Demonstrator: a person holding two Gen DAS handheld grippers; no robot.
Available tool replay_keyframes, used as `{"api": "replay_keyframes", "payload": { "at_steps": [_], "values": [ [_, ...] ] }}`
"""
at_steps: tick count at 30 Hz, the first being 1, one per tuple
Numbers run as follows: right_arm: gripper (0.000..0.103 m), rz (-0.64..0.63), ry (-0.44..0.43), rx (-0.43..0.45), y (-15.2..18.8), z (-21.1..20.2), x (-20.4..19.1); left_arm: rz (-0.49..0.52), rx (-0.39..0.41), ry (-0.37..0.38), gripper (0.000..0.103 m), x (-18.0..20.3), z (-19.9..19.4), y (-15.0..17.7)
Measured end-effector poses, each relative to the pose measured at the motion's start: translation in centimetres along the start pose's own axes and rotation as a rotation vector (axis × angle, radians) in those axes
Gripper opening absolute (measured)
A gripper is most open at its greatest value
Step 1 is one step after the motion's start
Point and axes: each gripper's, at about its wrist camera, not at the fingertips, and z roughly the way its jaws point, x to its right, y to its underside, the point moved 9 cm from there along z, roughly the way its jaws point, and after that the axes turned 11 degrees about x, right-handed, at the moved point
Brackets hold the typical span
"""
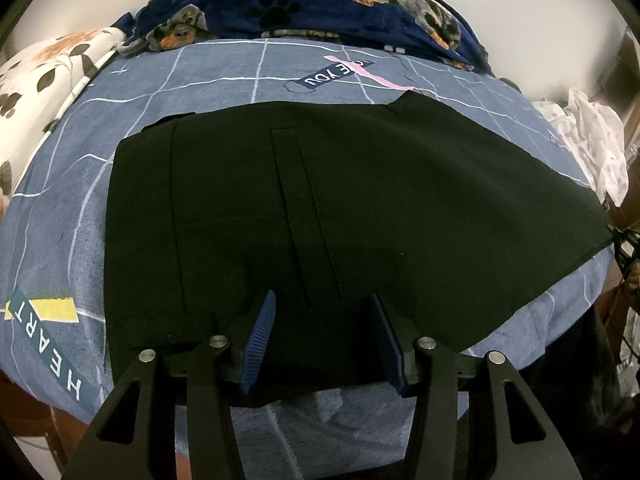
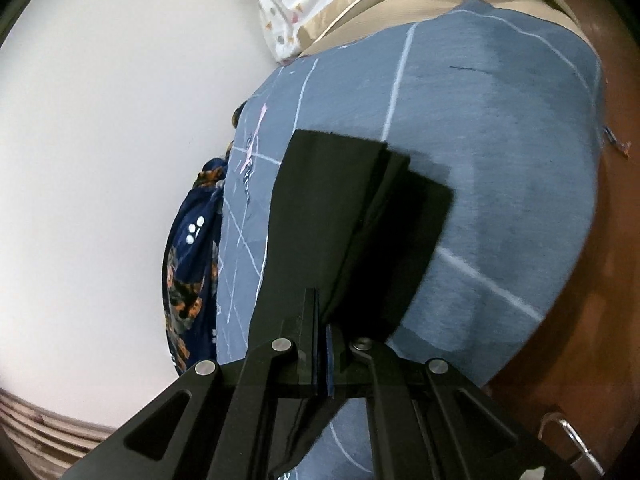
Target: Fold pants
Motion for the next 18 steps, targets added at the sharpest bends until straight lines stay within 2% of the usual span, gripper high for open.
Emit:
{"api": "replay_keyframes", "payload": {
  "at_steps": [10, 18],
  "values": [
    [0.004, 0.028, 0.023, 0.009, -0.5, -0.6, 1.4, 0.008, 0.001, 0.011, 0.052, 0.0, -0.1, 0.0],
    [0.002, 0.038, 0.042, 0.029, -1.0, -1.0, 1.9, 0.039, 0.001, 0.021, 0.062, 0.5, 0.0, 0.1]
  ]
}}
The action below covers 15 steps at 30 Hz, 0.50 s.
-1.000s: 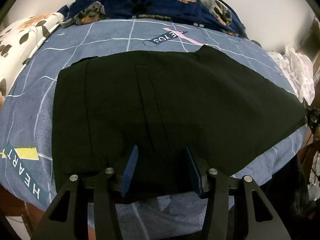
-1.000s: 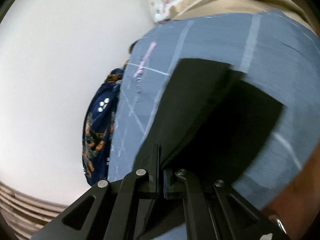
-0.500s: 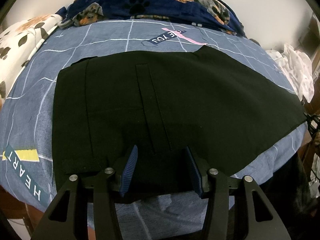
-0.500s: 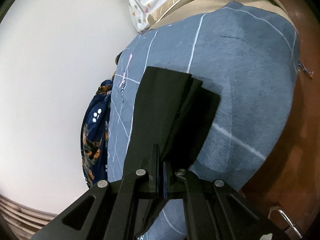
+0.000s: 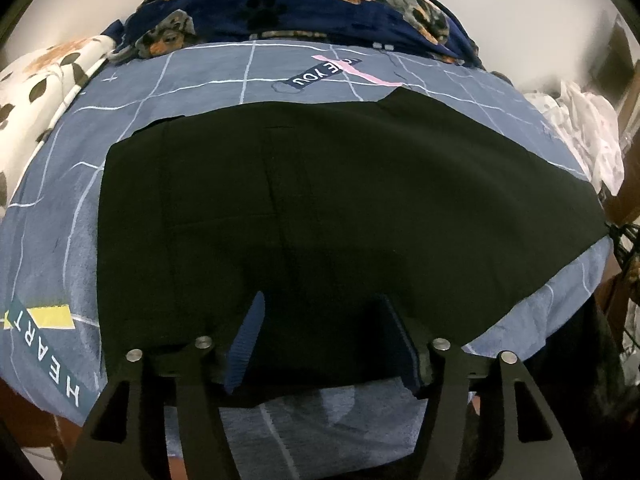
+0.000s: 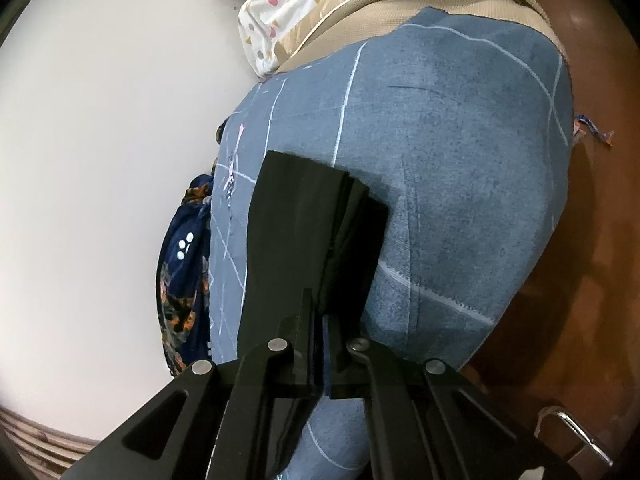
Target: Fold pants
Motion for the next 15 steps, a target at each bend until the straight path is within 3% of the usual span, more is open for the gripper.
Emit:
{"api": "replay_keyframes", "payload": {
  "at_steps": [7, 11, 13, 15],
  "values": [
    [0.003, 0.005, 0.028, 0.037, -0.4, -0.8, -0.2, -0.001, -0.001, 0.006, 0.066, 0.1, 0.1, 0.0],
    [0.005, 0.026, 0.022, 0.052, -0.6, -1.4, -0.2, 0.006, -0.002, 0.013, 0.073, 0.4, 0.1, 0.0],
    [0.013, 0.040, 0.012, 0.068, -0.8, -1.8, -0.3, 0.013, -0.003, 0.014, 0.075, 0.6, 0.2, 0.0],
    [0.014, 0.086, -0.026, 0.105, -2.0, -2.7, 0.3, 0.017, -0.003, 0.017, 0.078, 0.6, 0.2, 0.0]
  ]
}}
